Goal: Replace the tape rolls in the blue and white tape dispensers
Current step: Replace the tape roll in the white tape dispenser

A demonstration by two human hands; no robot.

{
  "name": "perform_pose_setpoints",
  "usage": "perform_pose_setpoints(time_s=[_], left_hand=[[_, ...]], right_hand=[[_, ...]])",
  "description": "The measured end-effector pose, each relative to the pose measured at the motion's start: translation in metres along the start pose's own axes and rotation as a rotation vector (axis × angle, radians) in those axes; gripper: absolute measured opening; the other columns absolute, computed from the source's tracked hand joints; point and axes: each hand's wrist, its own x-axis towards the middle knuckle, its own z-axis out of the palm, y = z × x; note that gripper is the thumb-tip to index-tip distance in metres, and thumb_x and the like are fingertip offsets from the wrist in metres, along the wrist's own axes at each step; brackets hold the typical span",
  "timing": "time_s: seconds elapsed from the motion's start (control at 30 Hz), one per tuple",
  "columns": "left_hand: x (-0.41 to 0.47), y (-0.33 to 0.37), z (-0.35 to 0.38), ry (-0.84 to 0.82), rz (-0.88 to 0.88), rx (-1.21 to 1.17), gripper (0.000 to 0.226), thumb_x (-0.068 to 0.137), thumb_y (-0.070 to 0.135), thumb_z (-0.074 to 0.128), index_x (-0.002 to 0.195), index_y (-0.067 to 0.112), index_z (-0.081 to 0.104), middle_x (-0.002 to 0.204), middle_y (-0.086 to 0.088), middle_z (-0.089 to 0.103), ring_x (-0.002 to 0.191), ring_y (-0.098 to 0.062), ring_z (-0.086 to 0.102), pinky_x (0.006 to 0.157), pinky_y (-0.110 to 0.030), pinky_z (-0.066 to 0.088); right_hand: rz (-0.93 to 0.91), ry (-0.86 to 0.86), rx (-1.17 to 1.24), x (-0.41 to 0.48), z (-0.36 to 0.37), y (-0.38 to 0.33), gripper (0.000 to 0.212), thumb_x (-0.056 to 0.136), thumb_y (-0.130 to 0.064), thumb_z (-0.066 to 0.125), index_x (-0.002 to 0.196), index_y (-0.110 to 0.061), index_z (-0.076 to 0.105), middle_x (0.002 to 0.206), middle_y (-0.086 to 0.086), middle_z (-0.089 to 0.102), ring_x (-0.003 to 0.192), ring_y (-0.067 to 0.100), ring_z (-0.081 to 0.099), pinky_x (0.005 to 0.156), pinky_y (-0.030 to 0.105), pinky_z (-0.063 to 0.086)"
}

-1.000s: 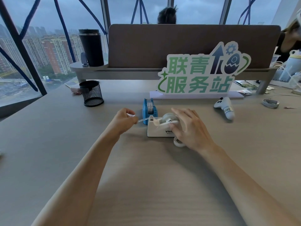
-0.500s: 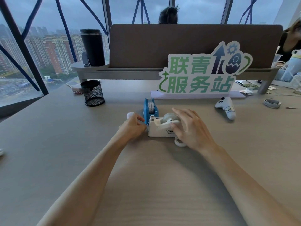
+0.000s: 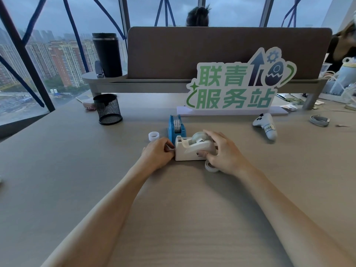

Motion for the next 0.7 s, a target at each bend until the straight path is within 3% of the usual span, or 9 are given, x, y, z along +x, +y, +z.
perform_pose_setpoints(time_s=[0.07, 0.17, 0.3, 0.47, 0.57, 0.7], left_hand=[[-0.002, -0.001, 0.001, 0.034, 0.042, 0.015, 0.015, 0.084, 0.024, 0.062, 0.099, 0.023, 0.063, 0.08, 0.014, 0.055, 0.09, -0.018, 0.06, 0.082, -0.034, 0.05], [-0.006, -0.003, 0.001, 0.098, 0.149, 0.077, 0.013, 0.085, 0.026, 0.062, 0.097, 0.022, 0.064, 0.087, 0.011, 0.057, 0.084, -0.014, 0.058, 0.069, -0.029, 0.046], [-0.006, -0.009, 0.002, 0.148, 0.276, 0.143, 0.009, 0.088, 0.025, 0.057, 0.094, 0.022, 0.063, 0.095, 0.007, 0.057, 0.086, -0.013, 0.055, 0.07, -0.031, 0.049], [-0.006, -0.011, 0.004, 0.153, 0.298, 0.164, 0.012, 0.09, 0.025, 0.054, 0.098, 0.024, 0.063, 0.101, 0.006, 0.057, 0.093, -0.014, 0.054, 0.073, -0.032, 0.048], [-0.006, -0.009, 0.005, 0.166, 0.299, 0.176, 0.014, 0.091, 0.026, 0.052, 0.101, 0.024, 0.062, 0.103, 0.005, 0.056, 0.097, -0.015, 0.053, 0.073, -0.032, 0.046], [-0.006, -0.008, 0.006, 0.171, 0.298, 0.199, 0.016, 0.091, 0.026, 0.052, 0.104, 0.023, 0.061, 0.108, 0.004, 0.056, 0.1, -0.016, 0.052, 0.072, -0.03, 0.043]], right_hand=[[0.013, -0.016, 0.003, 0.003, -0.006, 0.001, 0.059, 0.078, -0.022, 0.078, 0.131, -0.014, 0.053, 0.128, 0.005, 0.057, 0.115, 0.021, 0.055, 0.095, 0.024, 0.039], [0.055, -0.054, 0.04, 0.006, -0.019, 0.006, 0.053, 0.076, -0.016, 0.08, 0.123, -0.015, 0.057, 0.122, 0.004, 0.061, 0.108, 0.022, 0.061, 0.092, 0.028, 0.047], [0.158, -0.06, 0.025, 0.006, -0.037, 0.018, 0.047, 0.074, -0.013, 0.08, 0.115, -0.018, 0.057, 0.118, 0.002, 0.062, 0.107, 0.022, 0.061, 0.094, 0.038, 0.051], [0.258, -0.052, -0.037, 0.001, -0.047, 0.022, 0.058, 0.065, -0.04, 0.084, 0.109, -0.025, 0.051, 0.106, -0.006, 0.058, 0.095, 0.013, 0.058, 0.084, 0.031, 0.049], [0.276, -0.159, 0.057, -0.004, -0.051, 0.02, 0.063, 0.066, -0.043, 0.085, 0.113, -0.025, 0.048, 0.104, -0.012, 0.059, 0.091, 0.006, 0.059, 0.083, 0.027, 0.048], [0.301, -0.099, 0.089, 0.001, -0.042, 0.022, 0.061, 0.067, -0.041, 0.085, 0.113, -0.022, 0.049, 0.104, -0.007, 0.062, 0.09, 0.009, 0.061, 0.078, 0.026, 0.045]])
